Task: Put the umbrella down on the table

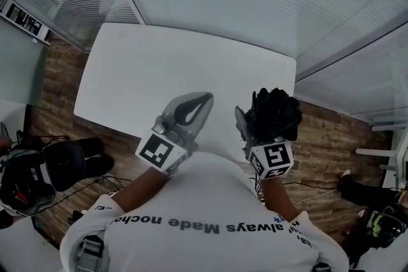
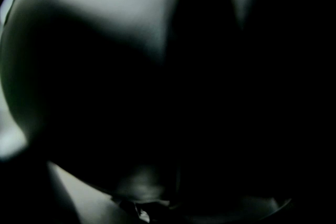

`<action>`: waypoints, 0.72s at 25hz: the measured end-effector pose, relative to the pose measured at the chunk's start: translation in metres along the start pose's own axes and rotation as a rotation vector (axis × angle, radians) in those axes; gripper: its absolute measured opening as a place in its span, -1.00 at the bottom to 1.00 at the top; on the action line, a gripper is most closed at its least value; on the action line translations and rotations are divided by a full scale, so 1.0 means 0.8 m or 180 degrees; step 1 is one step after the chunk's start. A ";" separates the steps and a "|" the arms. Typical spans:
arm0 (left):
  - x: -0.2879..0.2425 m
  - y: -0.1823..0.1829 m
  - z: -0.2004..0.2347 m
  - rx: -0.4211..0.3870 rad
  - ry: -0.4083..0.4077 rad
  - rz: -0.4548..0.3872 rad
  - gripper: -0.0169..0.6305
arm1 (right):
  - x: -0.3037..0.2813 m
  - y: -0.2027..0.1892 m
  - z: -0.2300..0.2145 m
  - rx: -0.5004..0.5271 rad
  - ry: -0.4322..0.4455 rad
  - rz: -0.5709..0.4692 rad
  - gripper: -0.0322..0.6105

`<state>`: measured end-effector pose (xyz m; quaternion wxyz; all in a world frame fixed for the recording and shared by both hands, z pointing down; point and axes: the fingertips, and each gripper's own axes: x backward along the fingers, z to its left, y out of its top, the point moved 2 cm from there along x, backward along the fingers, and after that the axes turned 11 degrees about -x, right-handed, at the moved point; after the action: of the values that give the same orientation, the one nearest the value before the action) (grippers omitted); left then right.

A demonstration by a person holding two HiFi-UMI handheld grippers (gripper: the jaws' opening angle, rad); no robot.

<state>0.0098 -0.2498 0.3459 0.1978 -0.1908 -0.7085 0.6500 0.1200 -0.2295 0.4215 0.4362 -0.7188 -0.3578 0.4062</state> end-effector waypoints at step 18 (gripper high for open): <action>0.026 -0.012 0.002 -0.0001 0.0120 -0.0007 -0.94 | -0.099 -0.199 -0.087 -0.0058 -0.0194 0.1509 -0.21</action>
<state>-0.0084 -0.2409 0.3561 0.2118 -0.2023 -0.7050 0.6459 0.1240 -0.2641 0.6094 0.3112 -0.7740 -0.1957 0.5155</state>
